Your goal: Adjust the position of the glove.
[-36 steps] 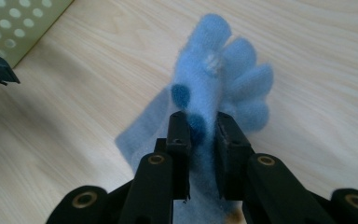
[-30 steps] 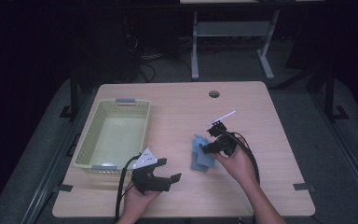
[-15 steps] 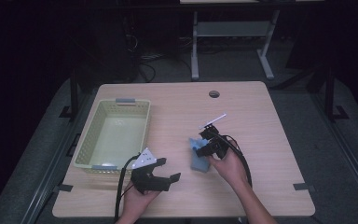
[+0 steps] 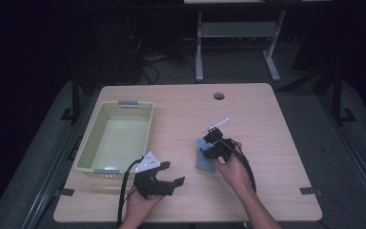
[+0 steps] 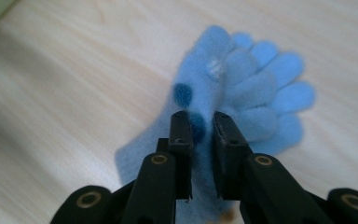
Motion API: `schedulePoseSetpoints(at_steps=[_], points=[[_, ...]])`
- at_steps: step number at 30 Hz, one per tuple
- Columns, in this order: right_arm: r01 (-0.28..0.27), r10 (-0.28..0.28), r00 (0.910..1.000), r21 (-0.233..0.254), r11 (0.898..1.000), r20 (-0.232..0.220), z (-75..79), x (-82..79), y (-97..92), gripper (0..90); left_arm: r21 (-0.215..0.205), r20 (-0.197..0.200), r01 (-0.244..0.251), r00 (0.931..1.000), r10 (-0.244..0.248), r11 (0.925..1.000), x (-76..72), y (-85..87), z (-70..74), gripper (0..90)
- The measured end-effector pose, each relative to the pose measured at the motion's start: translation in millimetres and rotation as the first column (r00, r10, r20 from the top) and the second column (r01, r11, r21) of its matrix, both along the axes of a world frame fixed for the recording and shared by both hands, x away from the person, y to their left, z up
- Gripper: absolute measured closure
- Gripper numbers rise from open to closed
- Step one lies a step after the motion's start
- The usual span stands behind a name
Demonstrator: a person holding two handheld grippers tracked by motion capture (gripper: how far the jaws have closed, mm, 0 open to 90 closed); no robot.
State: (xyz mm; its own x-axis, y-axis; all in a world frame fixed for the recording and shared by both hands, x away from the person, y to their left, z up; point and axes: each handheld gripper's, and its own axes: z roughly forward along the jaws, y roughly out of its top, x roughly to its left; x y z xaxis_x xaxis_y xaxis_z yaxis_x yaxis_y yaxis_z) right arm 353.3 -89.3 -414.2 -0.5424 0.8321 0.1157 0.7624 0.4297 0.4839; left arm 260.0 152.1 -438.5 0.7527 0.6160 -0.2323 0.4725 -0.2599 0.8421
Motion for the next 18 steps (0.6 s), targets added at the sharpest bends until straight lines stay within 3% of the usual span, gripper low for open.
schedulePoseSetpoints(at_steps=[3,7,10,13,18], points=[[0.017,-0.017,0.9994,0.020,1.000,0.028,7.2,-1.1,-2.9,79.0,0.000,-0.001,0.001,1.0000,-0.001,1.0000,0.0,-0.4,0.0,17.7],[0.031,-0.032,0.9984,0.004,0.999,0.047,9.6,3.1,-2.9,77.2,-0.003,0.000,0.002,1.0000,-0.002,1.0000,-0.6,-1.4,-0.3,17.7],[0.035,-0.034,0.9987,-0.019,0.999,0.038,4.9,7.3,1.2,75.4,-0.004,-0.002,0.003,1.0000,-0.003,1.0000,-0.6,-1.4,-0.3,17.7],[0.038,-0.037,0.9991,-0.046,0.998,0.020,-3.8,12.3,5.2,67.6,-0.005,-0.001,0.002,1.0000,-0.002,1.0000,-0.8,-0.7,0.2,17.7],[0.043,-0.042,0.9978,-0.021,0.999,0.052,-5.7,12.2,0.8,63.4,-0.010,-0.001,0.000,1.0000,0.000,0.9999,-0.7,0.0,0.7,17.7]])
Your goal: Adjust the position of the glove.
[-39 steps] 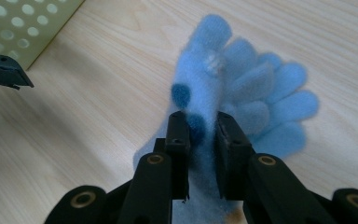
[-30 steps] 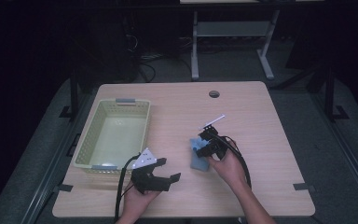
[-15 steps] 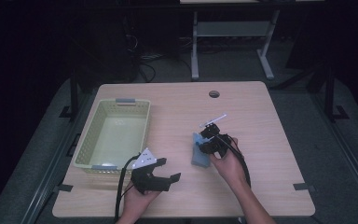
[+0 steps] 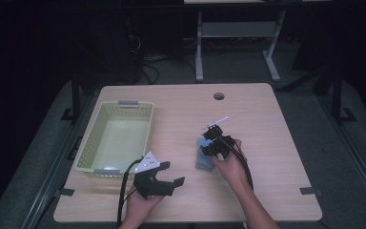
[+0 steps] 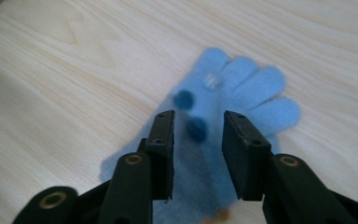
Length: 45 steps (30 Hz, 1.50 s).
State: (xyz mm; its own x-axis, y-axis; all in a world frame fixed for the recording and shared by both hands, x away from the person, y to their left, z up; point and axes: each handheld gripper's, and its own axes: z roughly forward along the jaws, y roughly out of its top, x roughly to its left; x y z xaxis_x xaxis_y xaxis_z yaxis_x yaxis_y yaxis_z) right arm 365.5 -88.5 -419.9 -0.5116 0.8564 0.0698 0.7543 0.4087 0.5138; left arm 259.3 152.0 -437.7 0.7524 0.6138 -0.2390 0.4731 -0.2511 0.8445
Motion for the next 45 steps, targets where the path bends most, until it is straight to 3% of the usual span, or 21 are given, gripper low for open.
schedulePoseSetpoints(at_steps=[3,6,9,12,15,18,19,23,26,32,37,39,40,43,44,45], points=[[0.008,-0.008,1.0000,0.014,1.000,0.005,2.5,-1.5,-1.8,63.5,0.004,-0.002,0.004,1.0000,-0.004,1.0000,0.3,-0.3,-0.3,17.7],[0.008,-0.009,0.9998,0.040,0.999,0.016,3.6,-1.9,-3.1,70.9,0.002,-0.001,0.007,1.0000,-0.007,1.0000,-0.2,-1.2,-0.1,17.7],[0.001,0.000,0.9998,0.053,0.999,-0.018,-5.3,1.3,-1.6,75.0,0.000,-0.003,0.009,1.0000,-0.009,1.0000,-0.5,-2.4,-0.3,17.7],[0.001,0.004,0.9955,0.056,0.998,-0.094,-19.5,4.9,-0.7,75.8,-0.001,-0.008,0.013,0.9999,-0.013,0.9999,-0.3,-3.1,-0.8,17.7],[0.014,-0.003,0.9949,0.110,0.994,-0.101,-19.7,4.3,-6.5,74.0,-0.003,-0.017,0.018,0.9997,-0.018,0.9998,1.0,-4.1,-1.8,17.7],[0.015,-0.004,0.9963,0.124,0.992,-0.086,-15.1,2.4,-10.3,71.7,-0.010,-0.027,0.018,0.9995,-0.018,0.9998,2.5,-4.9,-1.9,17.7],[0.013,-0.002,0.9971,0.157,0.988,-0.076,-9.9,0.3,-15.7,68.4,-0.018,-0.029,0.020,0.9994,-0.020,0.9996,3.1,-5.4,-1.1,20.1],[0.024,-0.009,0.9972,0.201,0.979,-0.074,-3.6,-4.5,-26.8,61.9,-0.024,-0.039,0.021,0.9990,-0.021,0.9995,6.7,-7.8,1.4,20.5],[0.046,-0.028,0.9966,0.242,0.969,-0.078,-1.7,-7.8,-37.5,57.0,-0.042,-0.069,0.017,0.9974,-0.019,0.9990,11.9,-11.5,2.2,20.7],[0.085,-0.052,0.9927,0.328,0.941,-0.109,-9.2,-10.7,-60.8,51.2,-0.059,-0.129,-0.011,0.9916,0.004,0.9982,25.3,-27.7,-1.1,23.2],[0.129,-0.077,0.9857,0.379,0.916,-0.150,-16.2,-10.8,-72.7,49.0,-0.050,-0.185,-0.025,0.9825,0.015,0.9984,38.3,-40.2,-2.9,24.2],[0.142,-0.083,0.9836,0.406,0.903,-0.160,-19.4,-10.6,-76.3,48.7,-0.053,-0.234,-0.046,0.9716,0.033,0.9975,50.5,-46.6,-4.5,24.2],[0.151,-0.085,0.9815,0.418,0.896,-0.172,-21.0,-10.5,-77.9,48.7,-0.053,-0.234,-0.046,0.9716,0.033,0.9975,50.5,-46.6,-4.5,24.2],[0.162,-0.084,0.9785,0.448,0.879,-0.189,-27.0,-9.4,-79.7,48.2,-0.065,-0.315,-0.091,0.9467,0.066,0.9937,67.4,-51.2,-8.5,24.4],[0.170,-0.086,0.9763,0.453,0.875,-0.198,-27.9,-9.0,-79.2,48.1,-0.072,-0.344,-0.114,0.9354,0.082,0.9908,74.2,-52.3,-10.6,24.6],[0.170,-0.086,0.9763,0.453,0.875,-0.198,-27.9,-9.0,-79.2,48.1,-0.072,-0.344,-0.114,0.9354,0.082,0.9908,74.2,-52.3,-10.6,26.4]])
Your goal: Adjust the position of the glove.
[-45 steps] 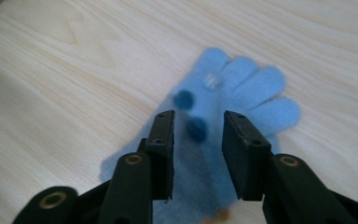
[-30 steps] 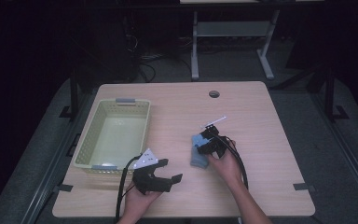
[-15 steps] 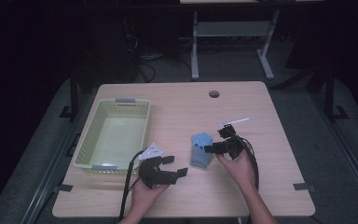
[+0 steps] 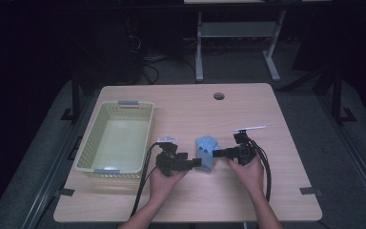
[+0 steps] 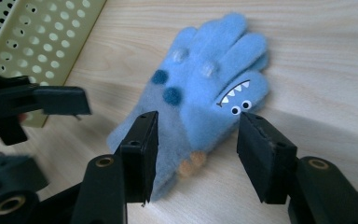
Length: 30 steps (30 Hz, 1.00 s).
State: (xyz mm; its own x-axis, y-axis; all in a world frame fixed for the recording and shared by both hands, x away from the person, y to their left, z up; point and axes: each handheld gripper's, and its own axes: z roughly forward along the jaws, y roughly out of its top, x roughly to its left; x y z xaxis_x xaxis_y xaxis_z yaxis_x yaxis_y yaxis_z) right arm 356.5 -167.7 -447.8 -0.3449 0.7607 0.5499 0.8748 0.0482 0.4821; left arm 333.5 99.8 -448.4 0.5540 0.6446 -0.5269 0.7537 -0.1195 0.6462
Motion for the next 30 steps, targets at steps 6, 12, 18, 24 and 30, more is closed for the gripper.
schedulePoseSetpoints(at_steps=[6,12,18,24,30], points=[[0.012,-0.011,0.9998,0.036,0.999,-0.019,-6.9,1.7,3.7,48.1,-0.058,-0.121,-0.053,0.9916,0.046,0.9969,17.3,-0.8,-11.3,30.2],[0.031,-0.029,0.9989,0.056,0.998,-0.038,-16.1,1.4,1.5,48.1,-0.061,-0.190,-0.054,0.9809,0.041,0.9967,23.2,-1.0,-21.1,30.3],[0.040,-0.035,0.9979,0.083,0.996,-0.055,-20.7,0.6,1.1,48.7,-0.096,-0.241,-0.065,0.9698,0.041,0.9932,26.9,-2.1,-26.2,32.8],[0.056,-0.050,0.9965,0.091,0.994,-0.067,-23.3,0.2,2.1,52.3,-0.100,-0.255,-0.079,0.9656,0.051,0.9918,29.9,-1.4,-29.0,43.3],[0.060,-0.054,0.9957,0.085,0.995,-0.076,-23.2,-0.8,6.5,55.4,-0.102,-0.274,-0.064,0.9610,0.034,0.9927,29.5,-4.8,-31.2,53.0]])
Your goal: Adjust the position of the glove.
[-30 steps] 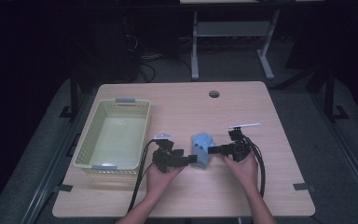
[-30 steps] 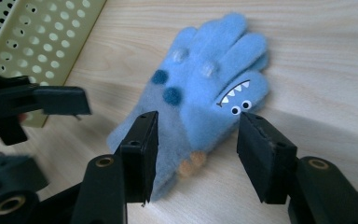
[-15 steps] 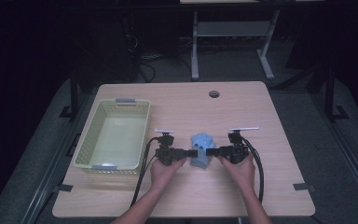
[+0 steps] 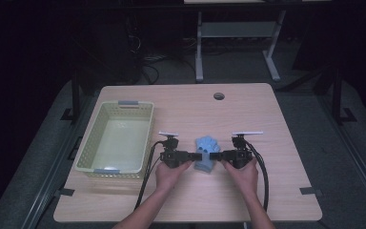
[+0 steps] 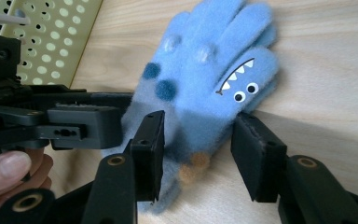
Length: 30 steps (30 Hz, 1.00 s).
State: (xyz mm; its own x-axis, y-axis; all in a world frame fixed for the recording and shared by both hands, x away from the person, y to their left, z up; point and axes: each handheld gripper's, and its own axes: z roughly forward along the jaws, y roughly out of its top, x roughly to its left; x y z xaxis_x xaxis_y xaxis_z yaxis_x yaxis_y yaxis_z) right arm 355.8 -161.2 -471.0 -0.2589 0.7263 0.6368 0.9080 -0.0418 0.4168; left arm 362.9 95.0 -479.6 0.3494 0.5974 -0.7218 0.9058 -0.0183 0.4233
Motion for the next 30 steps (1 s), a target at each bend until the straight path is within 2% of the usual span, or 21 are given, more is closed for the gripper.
schedulePoseSetpoints(at_steps=[4,10,11,21,26,30], points=[[-0.008,0.008,1.0000,-0.007,1.000,0.005,-0.7,-1.0,3.2,60.6,0.005,0.002,0.017,0.9999,-0.017,0.9998,-1.4,-3.1,-1.0,56.6],[-0.011,0.011,0.9999,0.008,1.000,-0.011,-3.2,-2.0,6.8,68.5,-0.010,-0.007,0.040,0.9992,-0.040,0.9991,-1.3,-5.0,-4.0,63.1],[-0.013,0.013,0.9999,0.010,1.000,-0.003,-4.2,-1.6,7.2,69.6,-0.011,-0.007,0.043,0.9991,-0.043,0.9990,-1.2,-5.2,-4.4,63.9],[-0.014,0.015,0.9999,0.029,0.999,-0.009,-6.2,-0.9,8.7,75.3,-0.051,-0.013,0.064,0.9978,-0.064,0.9967,2.0,-2.9,-8.7,70.7],[-0.020,0.020,0.9997,0.053,0.998,-0.011,-5.5,-0.5,6.9,76.9,-0.083,-0.032,0.068,0.9969,-0.071,0.9942,4.8,0.0,-10.7,70.9],[-0.017,0.018,0.9997,0.071,0.997,-0.013,-5.9,0.6,5.4,77.5,-0.093,-0.028,0.073,0.9967,-0.076,0.9930,5.5,0.8,-11.2,70.9]])
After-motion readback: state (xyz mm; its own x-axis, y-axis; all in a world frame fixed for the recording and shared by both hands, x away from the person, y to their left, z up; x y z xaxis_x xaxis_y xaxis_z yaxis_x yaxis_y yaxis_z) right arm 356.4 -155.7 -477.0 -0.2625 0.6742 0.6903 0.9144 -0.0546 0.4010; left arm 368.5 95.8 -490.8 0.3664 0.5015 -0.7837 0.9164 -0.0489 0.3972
